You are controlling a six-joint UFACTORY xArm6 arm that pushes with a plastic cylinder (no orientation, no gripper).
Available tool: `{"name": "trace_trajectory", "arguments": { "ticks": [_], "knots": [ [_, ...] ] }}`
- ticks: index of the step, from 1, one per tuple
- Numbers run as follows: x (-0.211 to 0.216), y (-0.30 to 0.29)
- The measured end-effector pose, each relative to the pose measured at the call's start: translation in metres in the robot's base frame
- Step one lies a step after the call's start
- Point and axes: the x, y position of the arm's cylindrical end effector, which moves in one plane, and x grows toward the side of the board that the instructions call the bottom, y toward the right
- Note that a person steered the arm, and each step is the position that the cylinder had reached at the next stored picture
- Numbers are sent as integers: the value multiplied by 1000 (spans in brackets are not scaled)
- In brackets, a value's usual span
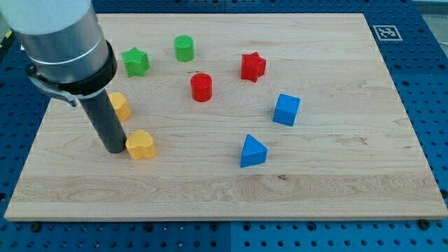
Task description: Point your arm towards bottom right
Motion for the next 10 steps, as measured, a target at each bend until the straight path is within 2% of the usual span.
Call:
{"name": "trace_trajectory", "arguments": {
  "ticks": [1,2,4,7,10],
  "knots": [
    [-11,-2],
    [-45,-2],
    [-56,0],
    [-54,107],
    [-52,173]
  ]
}}
